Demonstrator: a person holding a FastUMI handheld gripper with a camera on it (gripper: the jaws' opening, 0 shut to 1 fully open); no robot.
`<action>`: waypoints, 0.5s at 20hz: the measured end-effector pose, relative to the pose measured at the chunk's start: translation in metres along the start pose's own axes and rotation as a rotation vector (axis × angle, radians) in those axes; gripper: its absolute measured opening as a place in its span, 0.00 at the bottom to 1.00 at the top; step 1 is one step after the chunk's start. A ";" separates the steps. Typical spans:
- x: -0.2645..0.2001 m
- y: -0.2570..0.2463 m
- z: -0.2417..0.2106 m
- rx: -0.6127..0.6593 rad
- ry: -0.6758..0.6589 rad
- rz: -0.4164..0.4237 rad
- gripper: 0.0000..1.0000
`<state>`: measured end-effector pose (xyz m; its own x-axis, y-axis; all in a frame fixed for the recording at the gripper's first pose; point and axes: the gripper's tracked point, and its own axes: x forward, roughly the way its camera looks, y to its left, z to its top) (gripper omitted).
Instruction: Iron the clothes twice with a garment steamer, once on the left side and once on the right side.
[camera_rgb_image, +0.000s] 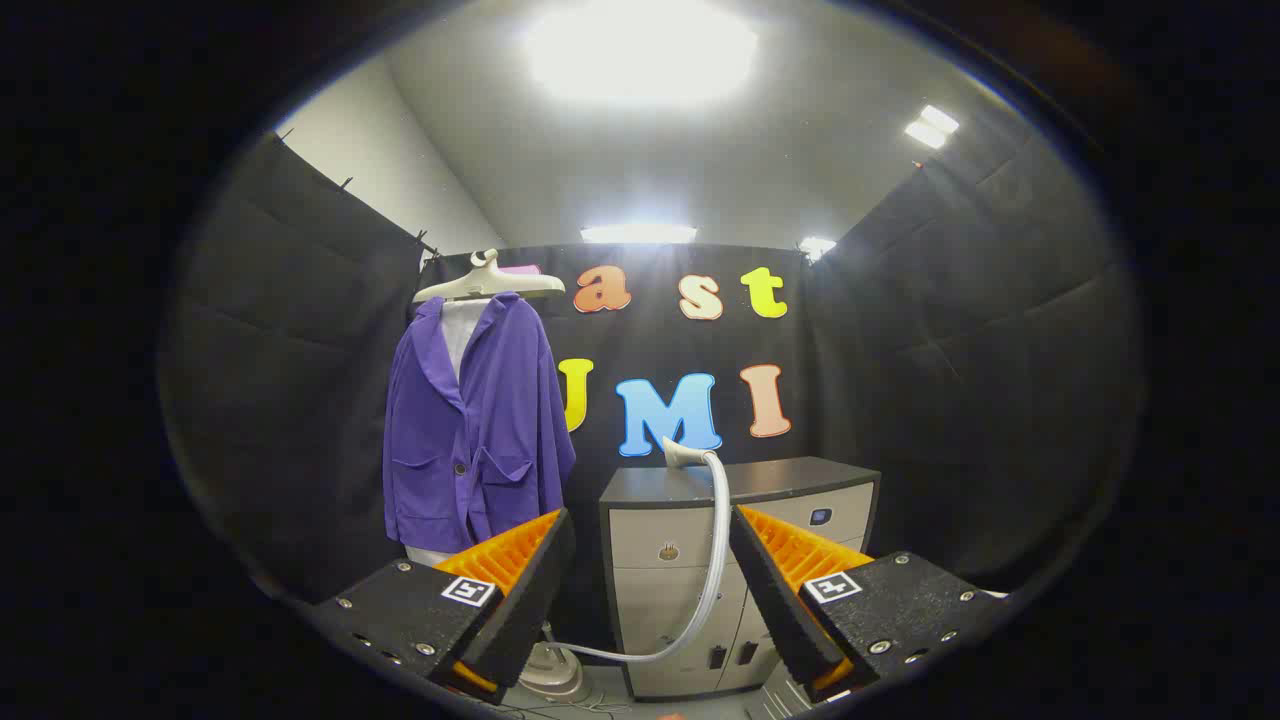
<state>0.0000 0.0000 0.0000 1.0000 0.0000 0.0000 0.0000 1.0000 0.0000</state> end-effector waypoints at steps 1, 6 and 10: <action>-0.001 0.000 0.000 0.001 0.000 -0.002 0.95; -0.005 0.001 0.000 0.011 -0.002 0.001 0.95; -0.007 0.000 -0.002 0.012 0.001 0.001 0.95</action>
<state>-0.0072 0.0004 -0.0021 1.0000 0.0009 -0.0006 -0.0009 0.9999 0.0120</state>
